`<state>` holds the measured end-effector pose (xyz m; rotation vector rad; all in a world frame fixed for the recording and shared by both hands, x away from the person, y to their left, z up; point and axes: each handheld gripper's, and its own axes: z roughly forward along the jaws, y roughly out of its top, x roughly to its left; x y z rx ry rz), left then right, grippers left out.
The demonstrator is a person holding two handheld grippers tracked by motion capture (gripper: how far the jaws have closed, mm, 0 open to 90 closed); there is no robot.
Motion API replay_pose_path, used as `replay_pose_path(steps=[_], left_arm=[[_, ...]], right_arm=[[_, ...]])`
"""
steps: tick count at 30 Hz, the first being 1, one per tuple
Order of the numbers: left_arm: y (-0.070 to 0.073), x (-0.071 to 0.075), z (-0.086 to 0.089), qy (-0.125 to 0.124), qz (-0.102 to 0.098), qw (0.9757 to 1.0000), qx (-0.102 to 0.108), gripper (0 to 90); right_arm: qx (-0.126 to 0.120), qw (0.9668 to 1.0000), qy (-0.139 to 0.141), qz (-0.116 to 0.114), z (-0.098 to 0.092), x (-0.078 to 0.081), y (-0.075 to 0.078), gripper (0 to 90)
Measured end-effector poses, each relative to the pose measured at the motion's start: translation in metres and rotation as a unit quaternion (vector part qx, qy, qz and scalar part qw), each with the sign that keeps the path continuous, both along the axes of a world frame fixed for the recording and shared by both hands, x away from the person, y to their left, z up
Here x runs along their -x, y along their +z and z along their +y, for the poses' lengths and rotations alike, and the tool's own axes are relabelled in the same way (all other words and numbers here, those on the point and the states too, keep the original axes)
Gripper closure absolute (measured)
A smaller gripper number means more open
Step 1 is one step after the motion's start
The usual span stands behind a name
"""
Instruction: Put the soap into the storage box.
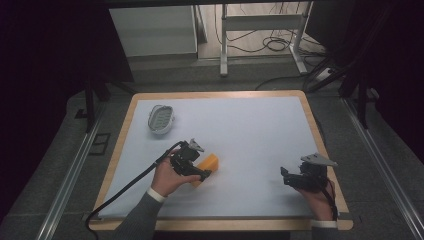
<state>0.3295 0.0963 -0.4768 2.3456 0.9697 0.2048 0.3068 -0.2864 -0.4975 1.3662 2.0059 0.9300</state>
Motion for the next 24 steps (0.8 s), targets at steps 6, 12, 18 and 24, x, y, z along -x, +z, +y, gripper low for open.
replay_pose_path(steps=[6,12,18,24], left_arm=[[-0.005,-0.002,-0.009,0.002,0.009,0.9999,-0.011,25.4],[-0.012,-0.005,-0.012,0.006,0.017,0.9996,-0.021,33.3],[-0.017,-0.007,-0.014,0.009,0.025,0.9992,-0.031,48.3],[-0.02,-0.007,-0.016,0.001,0.034,0.9989,-0.031,59.5]], right_arm=[[-0.001,1.0,-0.003,0.0,-0.001,0.0,0.0,8.7],[0.001,1.0,-0.005,0.002,-0.001,0.0,-0.001,8.7],[0.002,1.0,-0.005,0.003,0.0,0.0,-0.002,8.7],[0.004,1.0,-0.008,0.005,-0.001,-0.001,-0.003,8.7]])
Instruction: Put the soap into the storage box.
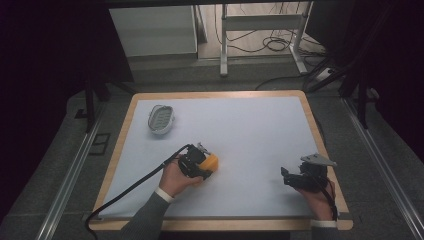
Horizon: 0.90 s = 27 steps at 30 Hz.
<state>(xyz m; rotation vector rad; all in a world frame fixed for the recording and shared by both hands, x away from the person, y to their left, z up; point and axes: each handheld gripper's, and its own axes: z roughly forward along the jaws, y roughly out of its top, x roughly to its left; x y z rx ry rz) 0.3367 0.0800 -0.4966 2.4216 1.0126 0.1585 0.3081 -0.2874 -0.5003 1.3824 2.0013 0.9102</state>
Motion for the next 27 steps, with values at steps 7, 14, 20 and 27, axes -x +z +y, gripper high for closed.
replay_pose_path(steps=[7,14,20,27], left_arm=[[0.002,-0.002,0.005,-0.007,0.002,1.0,0.005,61.0],[0.007,-0.004,0.014,-0.009,0.005,0.9996,0.026,61.0],[0.018,-0.004,0.027,-0.005,-0.005,0.9986,0.053,61.1],[0.029,-0.005,0.042,0.01,-0.018,0.9977,0.064,61.1]], right_arm=[[0.003,1.0,-0.002,-0.005,0.0,0.001,0.001,8.7],[-0.001,1.0,-0.002,-0.007,-0.002,0.001,0.002,8.7],[0.001,1.0,-0.003,-0.007,-0.002,0.002,0.002,8.7],[0.001,1.0,-0.004,-0.006,-0.003,0.001,0.002,8.7]])
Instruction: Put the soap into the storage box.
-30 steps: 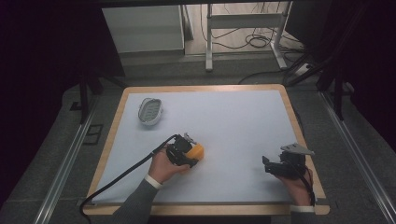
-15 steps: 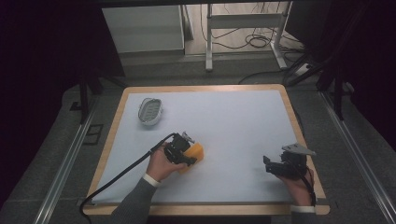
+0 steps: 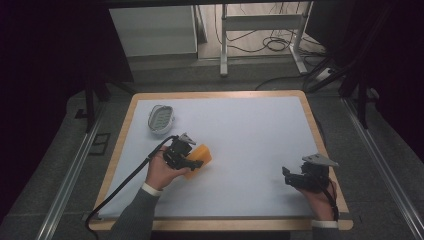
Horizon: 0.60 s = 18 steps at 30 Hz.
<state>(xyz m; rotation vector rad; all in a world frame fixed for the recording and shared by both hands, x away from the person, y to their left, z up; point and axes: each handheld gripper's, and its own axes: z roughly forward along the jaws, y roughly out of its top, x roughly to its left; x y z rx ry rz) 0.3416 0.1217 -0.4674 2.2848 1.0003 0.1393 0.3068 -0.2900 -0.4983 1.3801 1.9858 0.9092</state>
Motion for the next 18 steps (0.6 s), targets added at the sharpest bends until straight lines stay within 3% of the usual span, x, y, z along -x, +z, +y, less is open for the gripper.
replay_pose_path(steps=[3,7,9,18], left_arm=[[0.002,0.0,0.002,0.001,0.0,1.0,0.001,61.1],[0.006,0.002,0.004,0.004,-0.014,0.9999,0.0,61.1],[0.008,0.003,0.005,0.001,-0.012,0.9999,0.009,61.1],[0.014,0.002,0.01,0.007,-0.017,0.9998,0.011,61.1]], right_arm=[[0.0,1.0,0.0,0.001,0.0,0.0,0.0,8.7],[-0.001,1.0,0.0,0.001,0.0,0.0,0.0,8.7],[-0.001,1.0,-0.001,0.001,0.0,0.0,0.0,8.7],[0.0,1.0,-0.001,0.0,0.001,0.0,0.0,8.7]])
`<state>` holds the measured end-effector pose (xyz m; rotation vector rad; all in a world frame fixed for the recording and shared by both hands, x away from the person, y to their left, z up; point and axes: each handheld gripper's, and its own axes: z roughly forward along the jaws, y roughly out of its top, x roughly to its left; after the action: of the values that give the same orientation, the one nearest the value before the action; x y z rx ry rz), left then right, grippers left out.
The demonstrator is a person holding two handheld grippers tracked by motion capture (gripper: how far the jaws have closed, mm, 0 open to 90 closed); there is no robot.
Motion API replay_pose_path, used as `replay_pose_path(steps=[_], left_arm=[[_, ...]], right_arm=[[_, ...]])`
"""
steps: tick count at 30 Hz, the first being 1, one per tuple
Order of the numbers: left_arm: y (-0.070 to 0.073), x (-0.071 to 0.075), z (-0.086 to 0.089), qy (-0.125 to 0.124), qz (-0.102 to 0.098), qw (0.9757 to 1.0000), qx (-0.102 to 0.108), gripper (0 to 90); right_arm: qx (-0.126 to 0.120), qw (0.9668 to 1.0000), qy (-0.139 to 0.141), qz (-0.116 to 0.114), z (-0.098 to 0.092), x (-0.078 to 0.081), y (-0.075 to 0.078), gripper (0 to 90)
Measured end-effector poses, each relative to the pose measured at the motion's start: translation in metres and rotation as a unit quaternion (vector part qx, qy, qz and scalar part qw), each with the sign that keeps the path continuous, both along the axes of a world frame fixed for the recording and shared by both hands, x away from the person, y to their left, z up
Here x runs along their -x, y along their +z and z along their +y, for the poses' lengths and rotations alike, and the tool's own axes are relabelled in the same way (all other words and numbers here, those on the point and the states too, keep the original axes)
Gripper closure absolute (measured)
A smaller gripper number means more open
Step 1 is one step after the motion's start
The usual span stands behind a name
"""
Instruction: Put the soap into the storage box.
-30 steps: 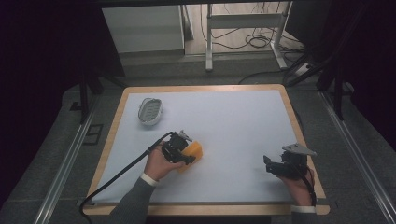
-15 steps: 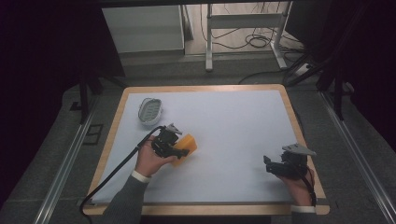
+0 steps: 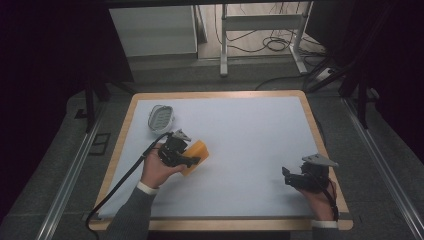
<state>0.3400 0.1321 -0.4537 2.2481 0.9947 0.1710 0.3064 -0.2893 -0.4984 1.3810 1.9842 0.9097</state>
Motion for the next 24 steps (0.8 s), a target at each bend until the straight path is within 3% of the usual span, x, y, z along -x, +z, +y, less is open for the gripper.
replay_pose_path(steps=[24], left_arm=[[0.003,-0.01,0.012,0.014,-0.002,0.9999,-0.004,61.1]], right_arm=[[0.0,1.0,0.0,0.0,-0.002,0.0,0.0,8.7]])
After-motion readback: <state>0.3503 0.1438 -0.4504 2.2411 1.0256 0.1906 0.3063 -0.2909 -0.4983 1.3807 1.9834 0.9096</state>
